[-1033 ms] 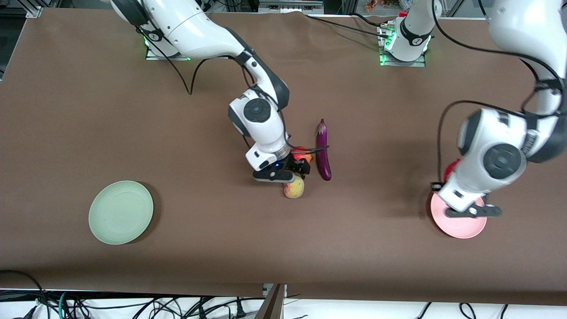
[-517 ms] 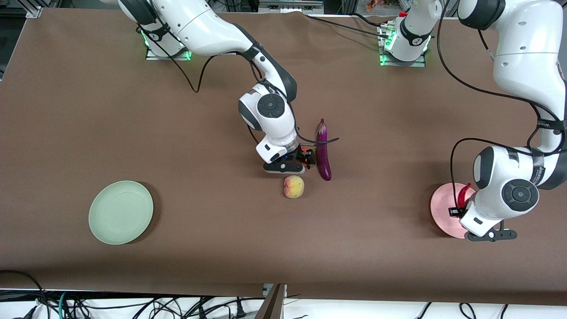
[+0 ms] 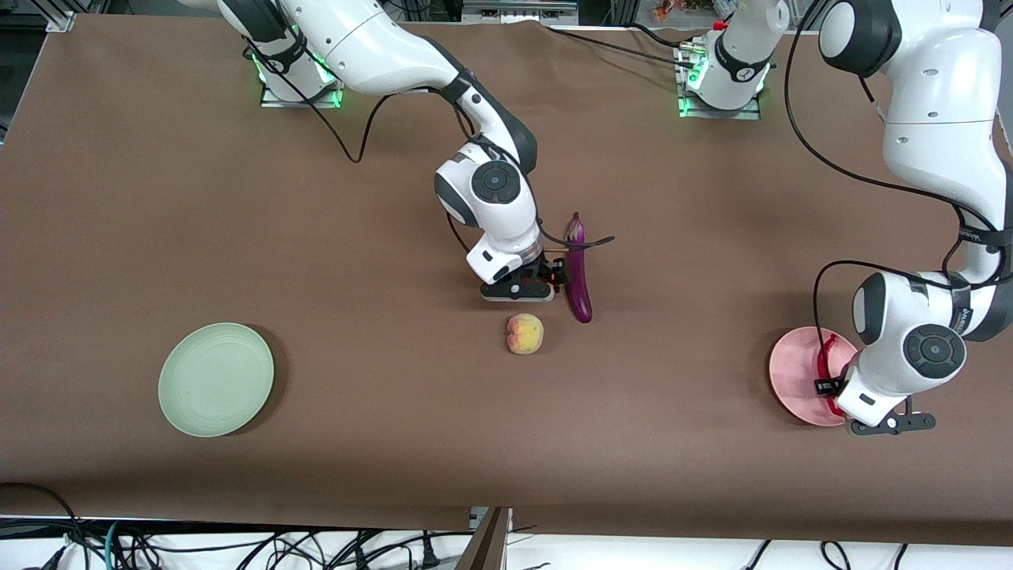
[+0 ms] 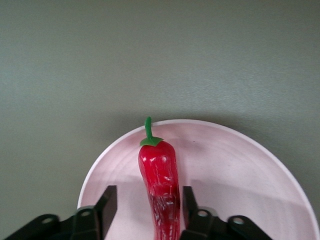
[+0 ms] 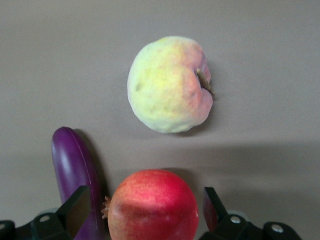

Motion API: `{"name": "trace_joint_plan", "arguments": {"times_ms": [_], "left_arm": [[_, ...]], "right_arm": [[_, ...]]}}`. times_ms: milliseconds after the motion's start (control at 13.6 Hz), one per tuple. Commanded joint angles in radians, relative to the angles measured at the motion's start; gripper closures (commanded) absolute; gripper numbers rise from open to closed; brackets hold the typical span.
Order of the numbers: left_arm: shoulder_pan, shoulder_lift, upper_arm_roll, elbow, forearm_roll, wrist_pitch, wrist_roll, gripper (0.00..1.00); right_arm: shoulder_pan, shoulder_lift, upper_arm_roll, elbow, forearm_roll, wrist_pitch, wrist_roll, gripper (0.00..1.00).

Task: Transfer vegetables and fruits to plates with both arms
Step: 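Place the chili on the pink plate while the right gripper grasps the apple, then reach the left gripper to the eggplant while the right gripper carries the apple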

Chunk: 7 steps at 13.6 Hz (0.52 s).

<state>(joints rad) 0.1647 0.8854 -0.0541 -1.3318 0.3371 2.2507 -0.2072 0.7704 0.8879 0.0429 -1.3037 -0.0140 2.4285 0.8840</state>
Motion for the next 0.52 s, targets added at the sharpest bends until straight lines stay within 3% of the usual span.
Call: {"name": "trace_joint_plan", "arguments": {"times_ms": [0,148,443], "left_arm": [[0.007,-0.005,-0.007,0.039,0.022,-0.011,0.009,0.00],[0.006,-0.052,-0.029,0.030,0.005,-0.070,0.008,0.00],[-0.004,-0.186,-0.174,0.030,-0.073,-0.374,0.002,0.00]], "right_arm": [[0.012,0.008,-0.008,0.000,-0.012,-0.006,0.000,0.00],[0.020,0.010,-0.008,-0.011,-0.012,-0.006,0.000,0.00],[0.030,0.022,-0.008,-0.011,-0.011,-0.006,0.000,0.00]]}}
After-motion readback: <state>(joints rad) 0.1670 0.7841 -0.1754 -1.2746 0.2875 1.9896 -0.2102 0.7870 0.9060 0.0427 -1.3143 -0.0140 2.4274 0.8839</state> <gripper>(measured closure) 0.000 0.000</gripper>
